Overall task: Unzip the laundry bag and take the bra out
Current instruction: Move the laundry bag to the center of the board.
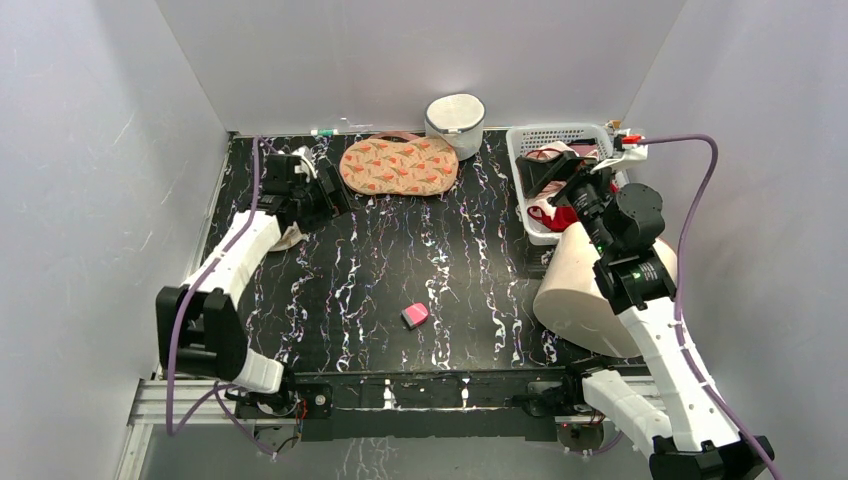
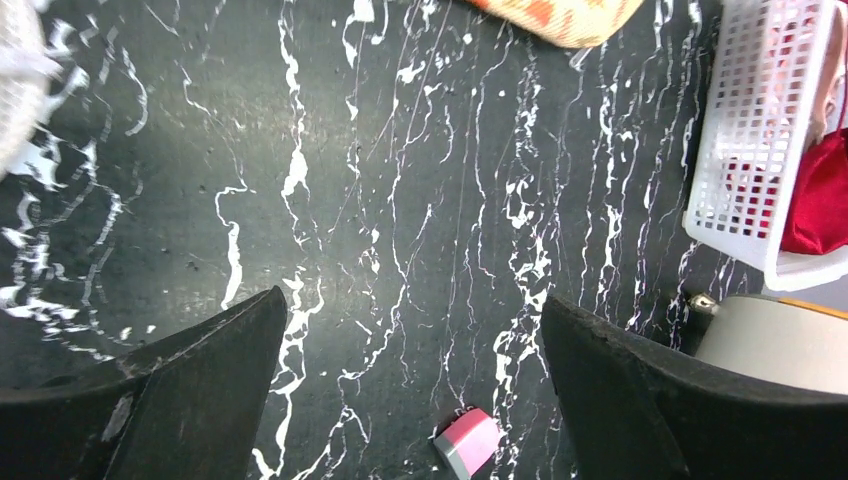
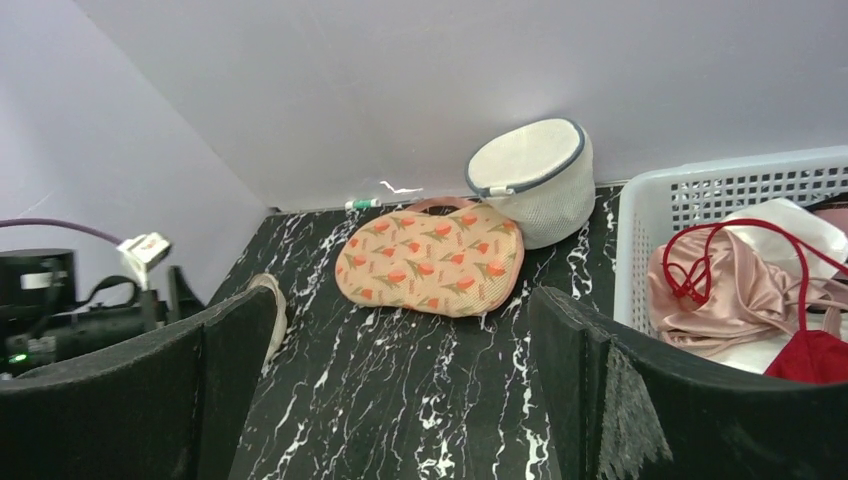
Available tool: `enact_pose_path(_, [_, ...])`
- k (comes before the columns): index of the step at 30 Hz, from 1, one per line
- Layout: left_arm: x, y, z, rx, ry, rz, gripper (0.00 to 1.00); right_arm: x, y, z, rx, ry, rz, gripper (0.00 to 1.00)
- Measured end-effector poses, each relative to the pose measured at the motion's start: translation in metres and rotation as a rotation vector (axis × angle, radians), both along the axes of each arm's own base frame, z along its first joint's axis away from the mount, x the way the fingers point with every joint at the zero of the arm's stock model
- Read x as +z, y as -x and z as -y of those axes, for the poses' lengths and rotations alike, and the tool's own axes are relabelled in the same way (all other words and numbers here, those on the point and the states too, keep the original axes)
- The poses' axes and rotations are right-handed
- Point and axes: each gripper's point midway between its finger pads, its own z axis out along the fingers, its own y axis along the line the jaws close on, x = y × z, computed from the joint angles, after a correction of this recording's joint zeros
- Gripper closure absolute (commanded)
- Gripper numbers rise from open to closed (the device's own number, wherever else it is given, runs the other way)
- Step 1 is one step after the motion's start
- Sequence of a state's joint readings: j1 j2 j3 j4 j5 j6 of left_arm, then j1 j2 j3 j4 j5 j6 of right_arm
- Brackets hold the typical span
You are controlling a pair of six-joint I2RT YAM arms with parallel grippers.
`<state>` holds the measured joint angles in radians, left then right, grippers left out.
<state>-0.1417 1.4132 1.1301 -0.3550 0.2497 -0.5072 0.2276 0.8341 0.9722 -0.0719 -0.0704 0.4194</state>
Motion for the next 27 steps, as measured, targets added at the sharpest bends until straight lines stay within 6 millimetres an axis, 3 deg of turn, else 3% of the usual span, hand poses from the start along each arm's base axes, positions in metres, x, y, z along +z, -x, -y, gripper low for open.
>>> enact_pose_path(4, [-0.036, -0.010, 0.007, 0.029, 0.055, -0.098, 0.02, -0.010, -0.005, -0.006, 0.024, -0.002, -0.035, 0.02])
enact_pose_path(10, [-0.068, -0.042, 0.013, 0.112, 0.170, -0.154, 0.02, -0.036, -0.014, -0.011, 0.037, -0.004, -0.133, 0.02])
enact_pose_path(16, [-0.103, -0.066, 0.015, 0.201, 0.246, -0.209, 0.02, -0.039, -0.014, -0.011, 0.035, -0.016, -0.154, 0.02])
enact_pose_path(27, [-0.116, -0.133, 0.011, 0.290, 0.293, -0.127, 0.18, -0.037, -0.013, -0.010, 0.033, -0.018, -0.147, 0.02])
